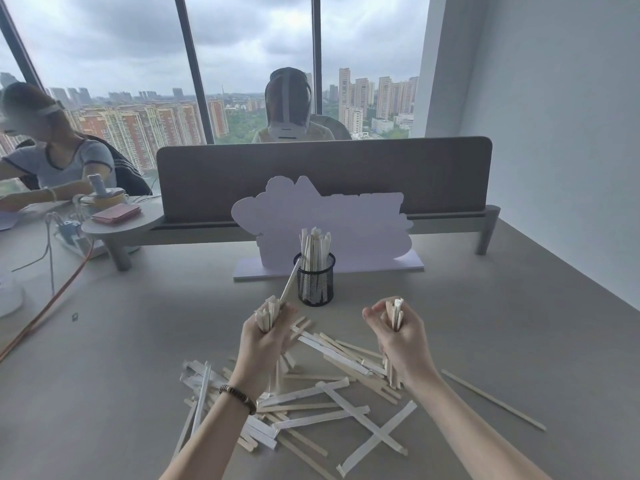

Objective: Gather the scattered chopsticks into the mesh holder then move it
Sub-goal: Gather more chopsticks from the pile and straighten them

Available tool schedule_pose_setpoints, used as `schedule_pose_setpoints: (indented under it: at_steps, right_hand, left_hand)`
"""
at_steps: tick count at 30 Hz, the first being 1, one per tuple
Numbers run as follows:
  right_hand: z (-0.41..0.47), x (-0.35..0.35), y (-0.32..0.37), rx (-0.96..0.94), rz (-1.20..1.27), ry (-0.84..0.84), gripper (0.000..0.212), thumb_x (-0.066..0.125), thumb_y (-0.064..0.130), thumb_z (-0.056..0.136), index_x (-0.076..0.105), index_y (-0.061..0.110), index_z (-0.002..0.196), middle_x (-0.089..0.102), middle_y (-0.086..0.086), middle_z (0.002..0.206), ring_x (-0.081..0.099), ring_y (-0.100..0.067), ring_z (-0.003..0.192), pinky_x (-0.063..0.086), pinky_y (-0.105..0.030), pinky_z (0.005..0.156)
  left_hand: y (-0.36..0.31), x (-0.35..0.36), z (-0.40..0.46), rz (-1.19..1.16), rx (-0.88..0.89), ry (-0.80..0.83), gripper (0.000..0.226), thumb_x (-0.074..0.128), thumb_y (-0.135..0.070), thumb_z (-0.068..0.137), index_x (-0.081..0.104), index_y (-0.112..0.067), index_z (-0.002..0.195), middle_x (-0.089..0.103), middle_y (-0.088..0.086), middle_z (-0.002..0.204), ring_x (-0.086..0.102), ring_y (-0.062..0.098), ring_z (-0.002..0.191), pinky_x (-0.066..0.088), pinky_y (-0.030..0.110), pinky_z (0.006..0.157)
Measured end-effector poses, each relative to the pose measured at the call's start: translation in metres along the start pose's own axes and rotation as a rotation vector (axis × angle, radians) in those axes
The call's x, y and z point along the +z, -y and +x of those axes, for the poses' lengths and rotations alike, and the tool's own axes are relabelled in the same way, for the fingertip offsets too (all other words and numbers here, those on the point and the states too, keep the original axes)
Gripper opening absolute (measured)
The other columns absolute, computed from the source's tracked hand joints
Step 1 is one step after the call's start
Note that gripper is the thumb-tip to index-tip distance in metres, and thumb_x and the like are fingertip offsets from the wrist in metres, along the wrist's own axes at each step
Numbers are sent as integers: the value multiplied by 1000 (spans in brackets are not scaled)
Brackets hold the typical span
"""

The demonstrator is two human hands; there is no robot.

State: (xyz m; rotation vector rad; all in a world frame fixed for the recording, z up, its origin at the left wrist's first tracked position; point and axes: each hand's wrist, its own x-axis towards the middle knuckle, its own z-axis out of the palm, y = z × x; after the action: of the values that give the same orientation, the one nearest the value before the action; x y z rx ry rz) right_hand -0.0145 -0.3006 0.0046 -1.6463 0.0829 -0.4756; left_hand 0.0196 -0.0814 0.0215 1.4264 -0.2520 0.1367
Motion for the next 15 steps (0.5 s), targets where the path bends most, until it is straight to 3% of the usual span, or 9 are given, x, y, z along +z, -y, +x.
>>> schedule_pose_setpoints:
  at_steps: [2,4,7,9,12,15]
  right_hand:
    - [0,-1,0,7,8,8,17,73,24,91,61,19,80,37,0,56,31,-19,49,31,-31,47]
    - [0,-1,0,13,16,11,16,73,23,91,61,18,81,37,-1,56,30,-19,48,30,-31,46]
    - [1,-1,-1,6,10,15,23,73,23,91,56,11,80,38,-2,56,31,-19,49,31,-31,47]
    - [1,0,-2,-6,-12,13,35,74,25,90,49,3,76,40,-9,55,37,-20,49,37,-32,48]
    - [-1,2,-3,-18,-41,20,48,76,29,88,46,-3,69,48,-24,57,49,-21,51,48,-35,55]
    - [0,4,-6,-18,-54,35,50,76,33,87,48,-4,68,53,-27,60,53,-22,52,50,-37,60]
  left_hand:
    - [-2,2,0,1,17,8,30,59,-8,98,40,11,83,27,8,62,29,8,44,44,12,47]
    - [-3,3,1,79,29,3,24,57,-1,97,39,9,86,33,7,60,35,4,41,44,13,44]
    - [-6,2,2,164,52,-9,21,63,-4,94,44,3,88,42,11,55,42,14,39,38,25,38]
    - [-4,2,3,167,52,-29,16,68,-3,90,52,-4,87,52,9,61,50,19,49,47,31,43]
    - [3,1,2,157,70,-72,17,79,-19,79,64,-11,81,59,5,79,61,20,76,57,38,66]
    - [9,-1,-2,163,70,-119,27,79,-39,71,70,-14,68,60,4,88,59,21,85,50,21,65]
